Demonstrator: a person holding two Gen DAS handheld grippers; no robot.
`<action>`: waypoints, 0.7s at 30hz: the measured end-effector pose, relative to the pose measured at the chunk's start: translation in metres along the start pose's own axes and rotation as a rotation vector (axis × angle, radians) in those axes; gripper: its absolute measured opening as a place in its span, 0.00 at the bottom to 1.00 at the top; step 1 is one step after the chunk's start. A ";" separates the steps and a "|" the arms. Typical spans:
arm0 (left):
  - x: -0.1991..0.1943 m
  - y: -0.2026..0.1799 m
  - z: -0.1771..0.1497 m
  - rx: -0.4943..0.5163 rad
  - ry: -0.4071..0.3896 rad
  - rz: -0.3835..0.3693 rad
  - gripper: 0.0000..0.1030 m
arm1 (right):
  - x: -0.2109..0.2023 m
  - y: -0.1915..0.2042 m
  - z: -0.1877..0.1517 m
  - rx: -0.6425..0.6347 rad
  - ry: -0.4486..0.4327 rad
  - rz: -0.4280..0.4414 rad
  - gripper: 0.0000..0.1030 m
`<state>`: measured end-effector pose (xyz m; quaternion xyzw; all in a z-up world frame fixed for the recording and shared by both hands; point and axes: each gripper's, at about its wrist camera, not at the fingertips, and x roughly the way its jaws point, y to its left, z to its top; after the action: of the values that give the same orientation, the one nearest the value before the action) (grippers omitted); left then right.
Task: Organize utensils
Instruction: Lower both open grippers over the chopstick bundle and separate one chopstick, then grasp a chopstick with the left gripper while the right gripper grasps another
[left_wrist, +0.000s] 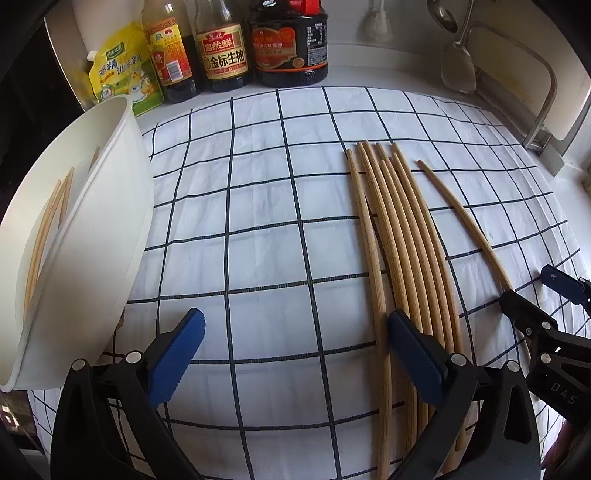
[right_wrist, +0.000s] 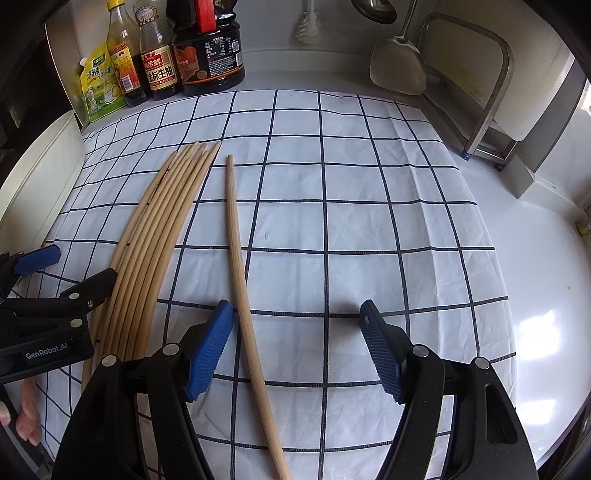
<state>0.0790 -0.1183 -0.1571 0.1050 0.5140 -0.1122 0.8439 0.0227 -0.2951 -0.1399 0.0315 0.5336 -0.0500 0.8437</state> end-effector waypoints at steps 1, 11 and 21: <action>0.000 0.001 0.001 -0.004 0.001 -0.002 0.95 | 0.001 0.001 0.001 -0.002 -0.001 0.000 0.66; 0.009 0.006 0.012 -0.052 -0.015 -0.005 0.95 | 0.006 0.006 0.006 -0.031 -0.031 -0.001 0.66; 0.002 -0.004 0.013 -0.034 -0.032 -0.034 0.64 | 0.005 0.013 0.006 -0.077 -0.051 0.027 0.53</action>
<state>0.0901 -0.1260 -0.1532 0.0803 0.5039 -0.1194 0.8517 0.0318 -0.2831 -0.1418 0.0047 0.5130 -0.0189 0.8581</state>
